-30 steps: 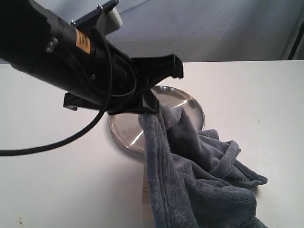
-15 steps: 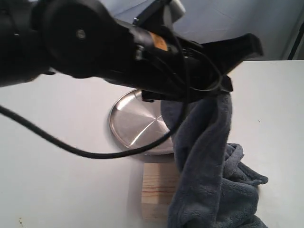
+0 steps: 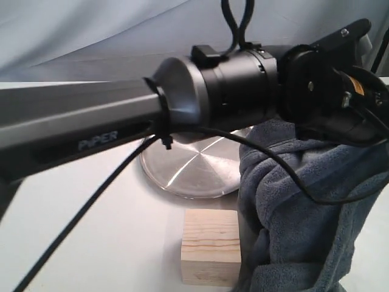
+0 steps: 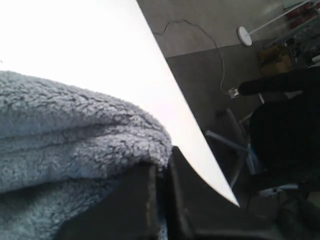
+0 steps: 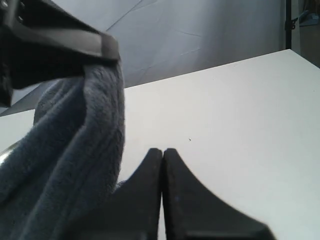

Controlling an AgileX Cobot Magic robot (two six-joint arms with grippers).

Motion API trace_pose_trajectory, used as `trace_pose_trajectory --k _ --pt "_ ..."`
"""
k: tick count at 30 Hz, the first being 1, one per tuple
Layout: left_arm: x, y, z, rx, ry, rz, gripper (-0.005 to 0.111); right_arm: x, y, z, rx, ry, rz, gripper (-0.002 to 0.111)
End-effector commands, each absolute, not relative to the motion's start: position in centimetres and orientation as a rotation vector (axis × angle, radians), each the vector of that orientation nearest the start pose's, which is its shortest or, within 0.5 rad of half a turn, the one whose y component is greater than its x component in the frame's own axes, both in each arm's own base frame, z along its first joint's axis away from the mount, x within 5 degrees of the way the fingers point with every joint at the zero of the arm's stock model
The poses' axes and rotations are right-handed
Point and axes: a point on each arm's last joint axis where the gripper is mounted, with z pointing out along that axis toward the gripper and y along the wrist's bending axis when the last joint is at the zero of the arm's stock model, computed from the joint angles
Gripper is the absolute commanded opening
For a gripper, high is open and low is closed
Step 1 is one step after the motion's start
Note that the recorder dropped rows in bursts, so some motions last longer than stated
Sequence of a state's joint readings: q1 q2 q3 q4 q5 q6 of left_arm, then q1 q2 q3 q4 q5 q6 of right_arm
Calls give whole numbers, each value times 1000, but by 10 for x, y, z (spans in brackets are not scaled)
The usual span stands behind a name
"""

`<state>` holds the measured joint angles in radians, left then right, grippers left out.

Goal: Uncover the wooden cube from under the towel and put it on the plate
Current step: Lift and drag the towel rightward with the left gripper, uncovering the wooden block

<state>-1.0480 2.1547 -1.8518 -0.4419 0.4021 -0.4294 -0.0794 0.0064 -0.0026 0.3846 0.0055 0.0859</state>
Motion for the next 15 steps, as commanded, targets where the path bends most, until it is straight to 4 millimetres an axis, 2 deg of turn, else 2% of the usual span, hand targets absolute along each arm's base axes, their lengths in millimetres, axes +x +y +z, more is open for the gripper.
trace_pose_trajectory --k 1,8,15 --pt "229 -468 228 553 2459 -1117 0 56 -4 212 411 1451 327 3" --pt "203 -486 194 654 2508 -1083 0 56 -4 212 411 1451 327 3" --pt "199 -489 174 686 2567 -1058 0 56 -4 212 411 1451 327 3"
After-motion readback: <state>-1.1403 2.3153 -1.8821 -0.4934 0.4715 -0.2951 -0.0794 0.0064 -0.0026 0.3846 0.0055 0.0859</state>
